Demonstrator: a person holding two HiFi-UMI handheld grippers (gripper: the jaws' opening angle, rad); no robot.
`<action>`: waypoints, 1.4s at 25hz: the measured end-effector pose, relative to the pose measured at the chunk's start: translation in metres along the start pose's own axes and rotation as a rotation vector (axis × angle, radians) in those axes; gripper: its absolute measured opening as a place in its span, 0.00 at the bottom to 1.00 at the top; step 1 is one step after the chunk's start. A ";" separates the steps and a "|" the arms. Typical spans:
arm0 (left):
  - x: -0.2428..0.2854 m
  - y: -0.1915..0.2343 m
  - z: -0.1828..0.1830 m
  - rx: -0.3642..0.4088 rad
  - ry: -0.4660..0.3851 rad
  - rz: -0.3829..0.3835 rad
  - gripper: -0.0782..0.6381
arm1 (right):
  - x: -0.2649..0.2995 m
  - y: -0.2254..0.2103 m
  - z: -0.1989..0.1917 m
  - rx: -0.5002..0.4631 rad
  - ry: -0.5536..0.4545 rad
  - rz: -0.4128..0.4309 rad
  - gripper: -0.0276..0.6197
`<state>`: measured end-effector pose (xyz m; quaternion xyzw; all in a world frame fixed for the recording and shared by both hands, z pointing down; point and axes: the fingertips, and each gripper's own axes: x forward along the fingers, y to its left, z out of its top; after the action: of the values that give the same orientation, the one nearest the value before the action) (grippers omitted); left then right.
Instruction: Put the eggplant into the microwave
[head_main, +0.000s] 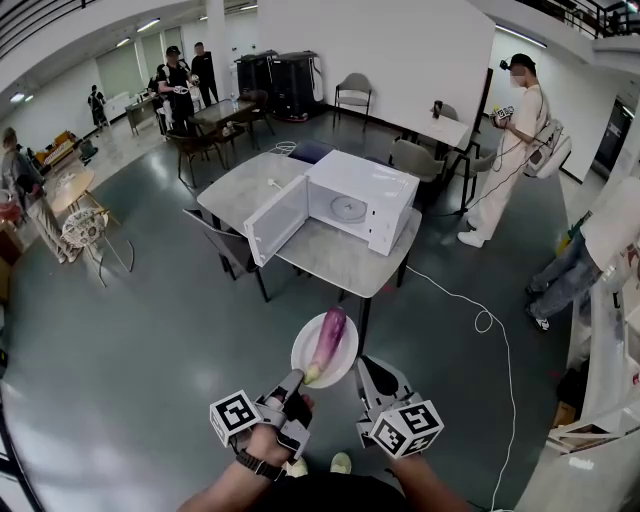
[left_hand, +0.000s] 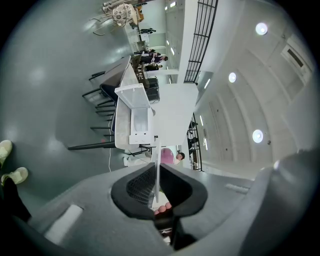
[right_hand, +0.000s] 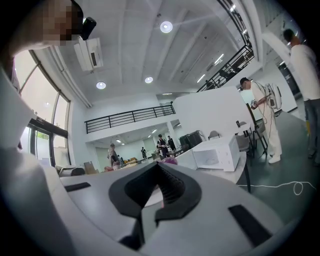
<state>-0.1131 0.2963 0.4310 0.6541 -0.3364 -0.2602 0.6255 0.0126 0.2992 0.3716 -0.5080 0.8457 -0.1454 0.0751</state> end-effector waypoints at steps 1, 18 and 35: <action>0.001 0.000 0.000 0.004 -0.002 0.003 0.12 | -0.001 0.000 0.001 -0.003 -0.002 0.004 0.05; 0.019 -0.010 -0.009 -0.004 -0.067 -0.001 0.12 | 0.005 -0.033 0.006 0.014 0.008 0.054 0.05; 0.073 0.009 0.082 -0.028 -0.009 -0.008 0.12 | 0.102 -0.040 0.009 -0.002 0.018 -0.002 0.05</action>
<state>-0.1298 0.1875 0.4393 0.6456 -0.3329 -0.2704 0.6319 0.0002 0.1897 0.3780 -0.5077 0.8459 -0.1491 0.0666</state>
